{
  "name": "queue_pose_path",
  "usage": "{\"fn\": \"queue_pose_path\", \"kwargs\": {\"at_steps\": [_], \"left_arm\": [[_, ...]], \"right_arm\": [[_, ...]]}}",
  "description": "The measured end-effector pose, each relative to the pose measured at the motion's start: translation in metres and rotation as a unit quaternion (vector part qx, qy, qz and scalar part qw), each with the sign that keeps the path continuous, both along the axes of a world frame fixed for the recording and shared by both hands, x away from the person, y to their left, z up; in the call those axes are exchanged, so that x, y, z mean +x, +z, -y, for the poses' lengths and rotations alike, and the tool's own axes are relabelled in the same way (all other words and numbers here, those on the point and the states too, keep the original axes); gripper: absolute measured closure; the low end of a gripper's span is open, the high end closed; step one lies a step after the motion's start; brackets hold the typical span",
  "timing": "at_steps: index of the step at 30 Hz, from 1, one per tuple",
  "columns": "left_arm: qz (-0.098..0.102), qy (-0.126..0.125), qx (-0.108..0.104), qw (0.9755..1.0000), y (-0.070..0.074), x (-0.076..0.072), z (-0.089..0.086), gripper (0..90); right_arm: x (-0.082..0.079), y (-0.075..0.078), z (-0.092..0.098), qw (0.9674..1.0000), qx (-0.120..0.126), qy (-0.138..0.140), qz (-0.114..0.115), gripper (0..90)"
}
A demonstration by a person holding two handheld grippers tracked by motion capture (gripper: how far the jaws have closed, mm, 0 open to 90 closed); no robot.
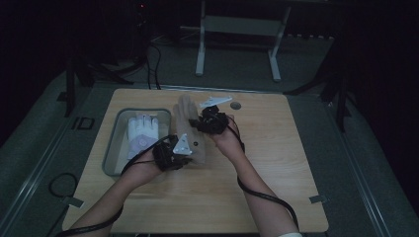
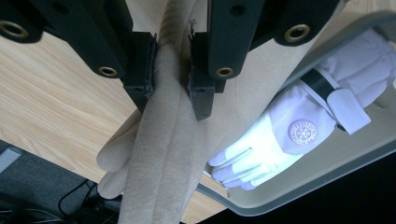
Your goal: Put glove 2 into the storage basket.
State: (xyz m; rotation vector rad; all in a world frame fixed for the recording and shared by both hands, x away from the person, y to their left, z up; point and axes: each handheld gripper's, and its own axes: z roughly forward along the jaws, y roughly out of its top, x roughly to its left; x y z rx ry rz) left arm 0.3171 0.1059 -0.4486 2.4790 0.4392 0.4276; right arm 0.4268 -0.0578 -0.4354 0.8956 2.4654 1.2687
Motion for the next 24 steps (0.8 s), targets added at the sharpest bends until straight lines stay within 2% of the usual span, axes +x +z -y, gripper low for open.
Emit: {"fn": "queue_pose_path", "kwargs": {"at_steps": [5, 7, 10, 15, 16, 20, 24], "left_arm": [[0.001, 0.013, 0.0, 0.9999, -0.001, -0.002, -0.015, 81.5], [0.0, 0.021, 0.004, 0.9998, -0.001, -0.003, -0.025, 81.5], [-0.003, 0.029, 0.007, 0.9996, -0.001, -0.004, -0.038, 81.4], [-0.006, 0.042, 0.013, 0.999, -0.002, -0.008, -0.056, 81.5], [-0.007, 0.047, 0.013, 0.9988, -0.002, -0.01, -0.064, 81.5], [-0.007, 0.057, 0.012, 0.9983, 0.0, -0.013, -0.077, 81.5], [-0.012, 0.071, 0.002, 0.9974, 0.001, -0.017, -0.098, 81.4]], "right_arm": [[0.001, 0.0, -0.011, 1.0, 0.0, 0.005, 0.001, 75.8], [0.003, 0.0, -0.029, 0.9999, -0.002, 0.012, 0.001, 75.8], [0.004, 0.0, -0.038, 0.9998, -0.004, 0.018, -0.002, 75.8], [0.003, -0.001, -0.067, 0.9994, -0.009, 0.034, 0.0, 75.8], [0.003, -0.001, -0.071, 0.9993, -0.01, 0.036, -0.002, 75.8], [0.003, -0.001, -0.089, 0.999, -0.009, 0.045, -0.003, 75.8], [0.002, -0.003, -0.102, 0.9986, -0.014, 0.05, 0.0, 75.7]]}}
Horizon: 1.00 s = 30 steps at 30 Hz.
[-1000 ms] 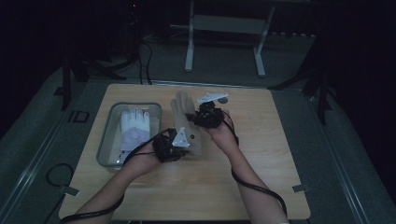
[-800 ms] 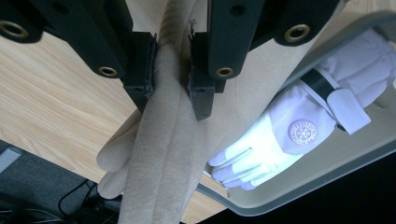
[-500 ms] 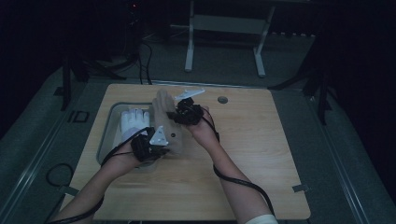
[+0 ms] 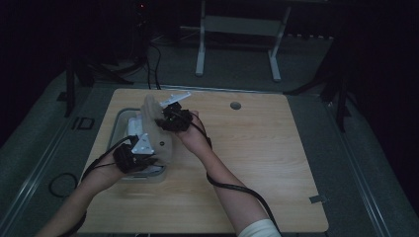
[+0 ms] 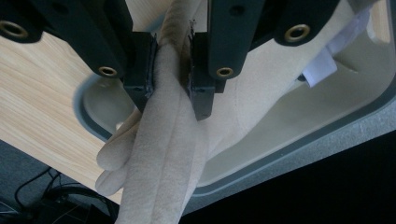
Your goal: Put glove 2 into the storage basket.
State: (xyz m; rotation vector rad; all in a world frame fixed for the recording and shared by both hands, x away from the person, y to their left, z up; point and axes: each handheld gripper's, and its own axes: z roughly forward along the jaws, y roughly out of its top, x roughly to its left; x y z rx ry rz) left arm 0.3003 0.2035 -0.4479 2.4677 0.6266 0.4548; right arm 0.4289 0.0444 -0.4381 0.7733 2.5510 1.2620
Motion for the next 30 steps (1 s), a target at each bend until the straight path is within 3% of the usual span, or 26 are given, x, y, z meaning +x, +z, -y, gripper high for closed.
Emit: {"fn": "queue_pose_path", "kwargs": {"at_steps": [4, 10, 13, 21, 24, 28, 30], "left_arm": [[-0.002, 0.011, 0.007, 0.9999, -0.001, -0.005, -0.015, 81.5], [-0.003, 0.026, 0.001, 0.9997, -0.001, -0.009, -0.027, 81.4], [-0.014, 0.032, 0.0, 0.9994, -0.01, -0.007, -0.03, 81.4], [-0.019, 0.038, -0.002, 0.9991, -0.021, -0.005, -0.028, 81.3], [-0.024, 0.037, -0.001, 0.999, -0.025, -0.003, -0.026, 81.2], [-0.028, 0.037, -0.003, 0.9989, -0.03, 0.0, -0.024, 81.0], [-0.029, 0.038, -0.007, 0.9988, -0.031, 0.0, -0.025, 80.9]], "right_arm": [[0.0, -0.002, -0.02, 0.9999, 0.0, 0.012, -0.008, 75.7], [0.0, -0.005, -0.042, 0.9997, -0.001, 0.024, -0.006, 75.7], [0.001, -0.013, -0.048, 0.9996, -0.009, 0.026, -0.007, 75.6], [0.013, -0.038, -0.048, 0.9988, -0.026, 0.021, -0.036, 75.0], [0.015, -0.04, -0.048, 0.9986, -0.032, 0.023, -0.036, 74.5], [0.015, -0.045, -0.05, 0.9983, -0.044, 0.023, -0.031, 70.4], [0.016, -0.047, -0.048, 0.9983, -0.048, 0.021, -0.024, 59.8]]}}
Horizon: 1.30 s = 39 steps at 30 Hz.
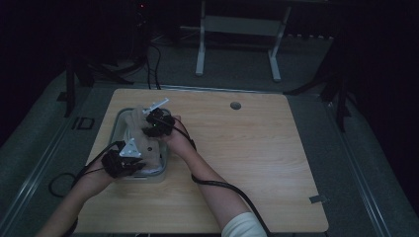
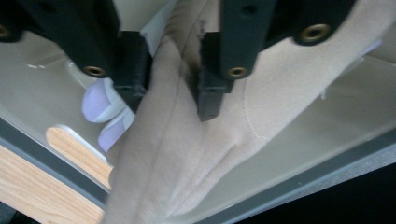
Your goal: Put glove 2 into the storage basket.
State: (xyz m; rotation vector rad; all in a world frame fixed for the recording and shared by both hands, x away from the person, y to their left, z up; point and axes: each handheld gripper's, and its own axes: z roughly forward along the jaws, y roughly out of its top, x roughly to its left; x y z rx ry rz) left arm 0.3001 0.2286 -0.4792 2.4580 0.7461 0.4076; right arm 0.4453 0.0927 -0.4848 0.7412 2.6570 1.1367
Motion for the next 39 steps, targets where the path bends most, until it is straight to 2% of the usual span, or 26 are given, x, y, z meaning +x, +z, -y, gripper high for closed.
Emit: {"fn": "queue_pose_path", "kwargs": {"at_steps": [1, 2, 5, 6, 8, 10, 11, 14, 16, 18, 21, 22, 24, 28, 30, 32, 39], "left_arm": [[-0.003, 0.003, -0.005, 1.0, -0.001, 0.0, 0.0, 80.8], [-0.003, 0.003, -0.005, 1.0, -0.001, 0.0, 0.0, 80.6], [-0.004, 0.001, 0.001, 1.0, -0.004, 0.0, 0.002, 79.5], [-0.005, 0.0, 0.002, 1.0, -0.005, 0.001, 0.003, 79.5], [-0.006, 0.001, 0.0, 1.0, -0.005, 0.001, 0.002, 78.3], [-0.005, 0.001, -0.001, 1.0, -0.005, 0.001, 0.002, 77.9], [-0.007, 0.006, -0.006, 0.9999, -0.001, 0.0, 0.001, 74.2], [0.002, 0.011, -0.019, 0.9998, 0.005, -0.001, 0.001, 62.6], [0.012, 0.016, -0.028, 0.9994, 0.01, -0.003, 0.001, 55.7], [0.01, 0.016, -0.038, 0.9991, 0.014, -0.003, 0.003, 51.8], [0.012, 0.014, -0.037, 0.9991, 0.018, -0.003, 0.007, 44.0], [0.011, 0.015, -0.04, 0.999, 0.02, -0.002, 0.009, 44.0], [0.01, 0.019, -0.043, 0.9988, 0.023, -0.002, 0.012, 36.2], [0.011, 0.022, -0.07, 0.9972, 0.028, 0.0, 0.019, 21.6], [0.01, 0.021, -0.077, 0.9968, 0.027, 0.001, 0.023, 15.9], [0.005, 0.019, -0.089, 0.9958, 0.024, 0.003, 0.03, 14.4], [0.015, 0.001, -0.085, 0.9962, 0.019, 0.002, 0.049, 13.9]], "right_arm": [[0.0, 0.0, 0.002, 1.0, 0.003, -0.003, -0.002, 55.3], [0.0, 0.0, 0.002, 1.0, 0.003, -0.003, -0.002, 55.3], [-0.001, -0.003, 0.007, 0.9999, 0.003, -0.004, 0.014, 43.5], [-0.001, -0.003, 0.007, 0.9999, 0.003, -0.004, 0.014, 43.5], [-0.001, 0.0, 0.012, 0.9998, 0.018, -0.009, 0.004, 34.3], [-0.001, 0.0, 0.012, 0.9998, 0.018, -0.009, 0.004, 34.3], [-0.002, 0.006, 0.018, 0.9996, 0.028, 0.005, 0.001, 20.1], [-0.004, 0.013, 0.025, 0.9992, 0.037, 0.014, -0.004, 16.6], [-0.007, 0.016, 0.029, 0.9991, 0.038, 0.019, -0.006, 16.4], [-0.011, 0.019, 0.032, 0.9989, 0.038, 0.026, -0.002, 15.8], [-0.015, 0.021, 0.036, 0.9989, 0.033, 0.032, 0.003, 14.2], [-0.017, 0.022, 0.038, 0.9988, 0.034, 0.034, 0.009, 14.2], [-0.019, 0.024, 0.043, 0.9988, 0.035, 0.033, 0.013, 14.2], [-0.024, 0.03, 0.056, 0.9986, 0.035, 0.031, 0.025, 14.3], [-0.026, 0.033, 0.064, 0.9985, 0.037, 0.03, 0.028, 14.3], [-0.028, 0.034, 0.071, 0.9984, 0.036, 0.029, 0.033, 14.4], [-0.036, 0.032, 0.096, 0.9984, 0.033, 0.03, 0.035, 14.5]]}}
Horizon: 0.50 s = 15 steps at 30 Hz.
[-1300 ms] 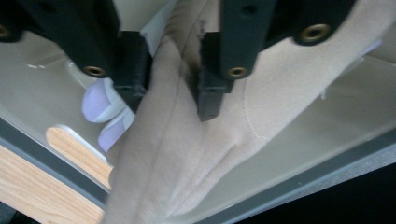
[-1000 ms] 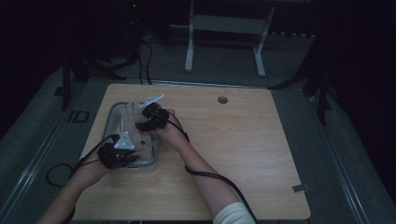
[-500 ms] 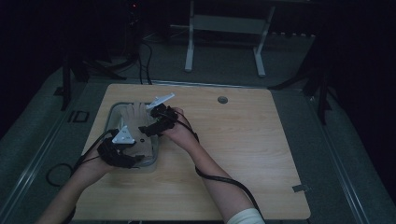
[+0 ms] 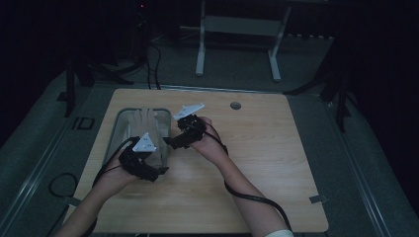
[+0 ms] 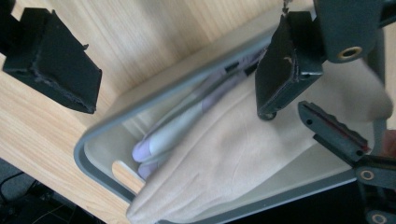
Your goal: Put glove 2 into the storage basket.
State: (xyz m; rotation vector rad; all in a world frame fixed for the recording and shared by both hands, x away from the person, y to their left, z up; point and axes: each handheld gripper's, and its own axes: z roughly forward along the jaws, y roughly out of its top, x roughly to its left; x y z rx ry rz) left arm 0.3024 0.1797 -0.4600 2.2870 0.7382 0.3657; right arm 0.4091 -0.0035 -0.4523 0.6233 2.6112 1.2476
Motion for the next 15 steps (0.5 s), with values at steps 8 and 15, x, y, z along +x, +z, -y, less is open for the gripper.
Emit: {"fn": "queue_pose_path", "kwargs": {"at_steps": [8, 15], "left_arm": [[0.004, -0.027, -0.012, 0.9995, 0.006, -0.002, 0.027, 14.6], [0.002, -0.057, -0.026, 0.998, -0.001, -0.003, 0.049, 14.6]], "right_arm": [[-0.01, 0.001, 0.028, 0.9999, 0.009, -0.003, 0.008, 14.6], [-0.018, -0.007, 0.055, 0.9999, 0.006, -0.011, 0.01, 14.6]]}}
